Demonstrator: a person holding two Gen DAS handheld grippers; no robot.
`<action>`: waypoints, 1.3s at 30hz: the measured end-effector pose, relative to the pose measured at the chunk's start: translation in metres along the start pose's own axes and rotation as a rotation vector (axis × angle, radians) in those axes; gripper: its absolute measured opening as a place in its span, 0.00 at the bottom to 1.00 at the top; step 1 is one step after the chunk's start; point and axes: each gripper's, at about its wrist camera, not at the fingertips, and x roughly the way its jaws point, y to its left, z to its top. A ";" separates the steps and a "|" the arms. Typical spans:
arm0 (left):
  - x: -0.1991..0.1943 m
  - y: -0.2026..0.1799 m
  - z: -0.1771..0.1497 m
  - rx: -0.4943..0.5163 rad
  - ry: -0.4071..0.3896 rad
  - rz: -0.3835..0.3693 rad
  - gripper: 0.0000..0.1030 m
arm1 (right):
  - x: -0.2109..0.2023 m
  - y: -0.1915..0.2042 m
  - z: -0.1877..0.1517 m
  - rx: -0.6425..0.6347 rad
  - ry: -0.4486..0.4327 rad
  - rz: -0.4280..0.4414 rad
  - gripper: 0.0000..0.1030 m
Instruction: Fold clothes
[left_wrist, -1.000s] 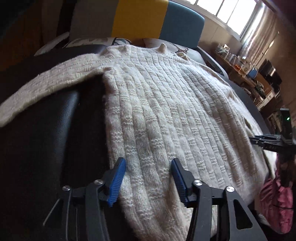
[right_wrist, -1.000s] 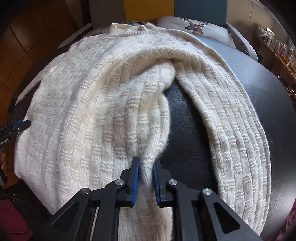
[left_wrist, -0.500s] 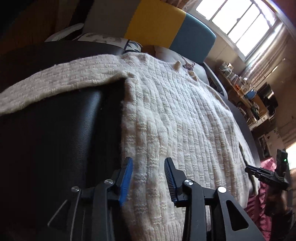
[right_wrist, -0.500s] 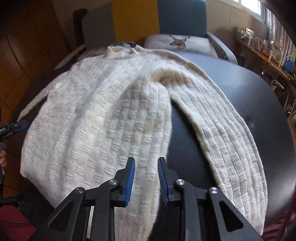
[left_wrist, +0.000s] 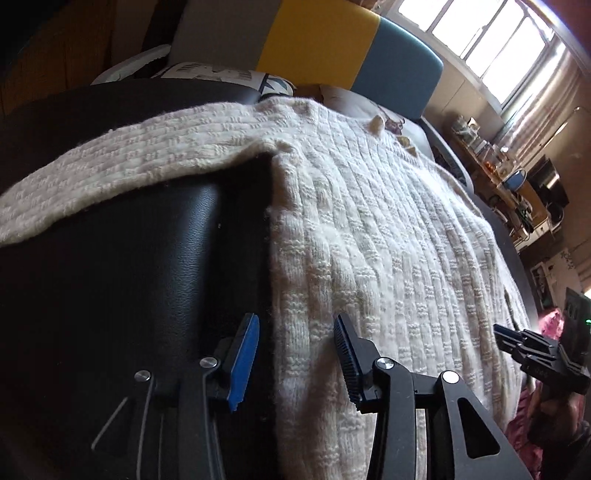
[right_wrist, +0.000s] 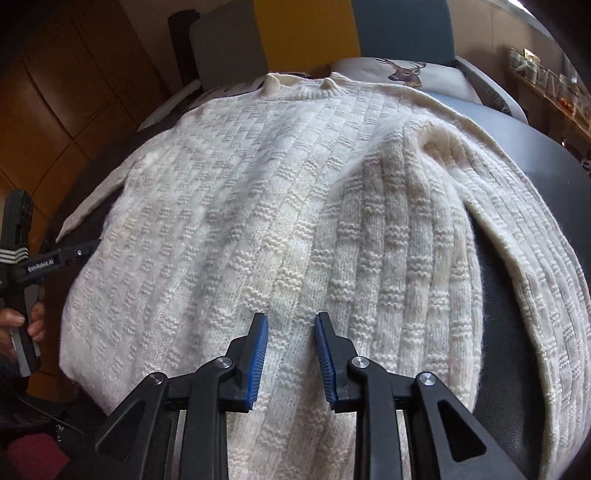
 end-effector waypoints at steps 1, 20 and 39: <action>0.002 -0.006 -0.001 0.034 -0.013 0.032 0.29 | -0.001 -0.002 -0.002 0.016 -0.004 0.006 0.25; -0.036 -0.040 0.021 0.093 -0.135 -0.003 0.30 | -0.019 -0.055 0.047 0.176 -0.126 0.133 0.26; 0.033 -0.128 0.077 0.243 -0.013 -0.100 0.32 | -0.052 -0.176 0.059 0.409 -0.134 -0.096 0.21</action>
